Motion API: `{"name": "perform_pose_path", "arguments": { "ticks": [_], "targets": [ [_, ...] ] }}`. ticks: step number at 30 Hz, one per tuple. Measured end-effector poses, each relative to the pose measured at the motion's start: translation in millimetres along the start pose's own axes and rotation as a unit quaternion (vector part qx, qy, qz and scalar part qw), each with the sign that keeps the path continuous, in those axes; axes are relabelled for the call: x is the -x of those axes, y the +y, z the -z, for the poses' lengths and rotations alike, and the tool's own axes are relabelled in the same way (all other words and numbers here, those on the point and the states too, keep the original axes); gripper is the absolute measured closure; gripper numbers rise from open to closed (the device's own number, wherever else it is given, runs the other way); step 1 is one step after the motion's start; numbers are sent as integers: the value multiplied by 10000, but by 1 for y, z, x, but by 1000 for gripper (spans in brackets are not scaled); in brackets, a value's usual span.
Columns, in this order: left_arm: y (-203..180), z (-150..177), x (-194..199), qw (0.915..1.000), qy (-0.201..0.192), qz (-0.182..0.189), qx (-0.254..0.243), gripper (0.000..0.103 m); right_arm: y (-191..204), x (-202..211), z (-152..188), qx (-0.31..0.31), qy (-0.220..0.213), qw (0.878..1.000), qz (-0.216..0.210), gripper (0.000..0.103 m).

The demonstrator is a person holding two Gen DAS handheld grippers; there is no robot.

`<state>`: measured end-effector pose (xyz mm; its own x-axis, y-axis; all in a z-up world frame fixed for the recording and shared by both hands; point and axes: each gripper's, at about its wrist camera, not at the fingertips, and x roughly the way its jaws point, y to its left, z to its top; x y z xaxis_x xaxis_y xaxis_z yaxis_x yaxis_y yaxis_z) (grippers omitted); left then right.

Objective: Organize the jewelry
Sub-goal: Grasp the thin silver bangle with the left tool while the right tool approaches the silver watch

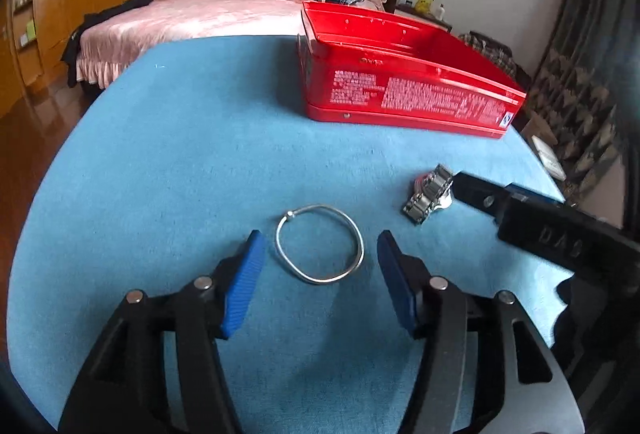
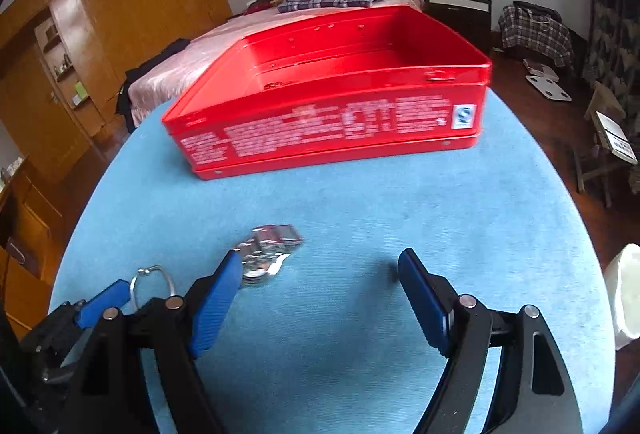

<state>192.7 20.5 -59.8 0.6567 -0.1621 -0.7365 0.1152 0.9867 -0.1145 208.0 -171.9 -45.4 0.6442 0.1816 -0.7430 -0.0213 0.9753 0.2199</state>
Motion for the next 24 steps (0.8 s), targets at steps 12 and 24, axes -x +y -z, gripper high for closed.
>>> {"name": "perform_pose_path", "arguments": {
  "ticks": [12, 24],
  "targets": [
    [-6, 6, 1, 9994, 25, -287, -165, 60, 0, 5, -1, -68, -89, 9998, -157, 24],
    [-1, 7, 2, 10000, -38, 25, 58, 101, 10, -2, 4, 119, 27, 9998, -180, 24]
  ]
}}
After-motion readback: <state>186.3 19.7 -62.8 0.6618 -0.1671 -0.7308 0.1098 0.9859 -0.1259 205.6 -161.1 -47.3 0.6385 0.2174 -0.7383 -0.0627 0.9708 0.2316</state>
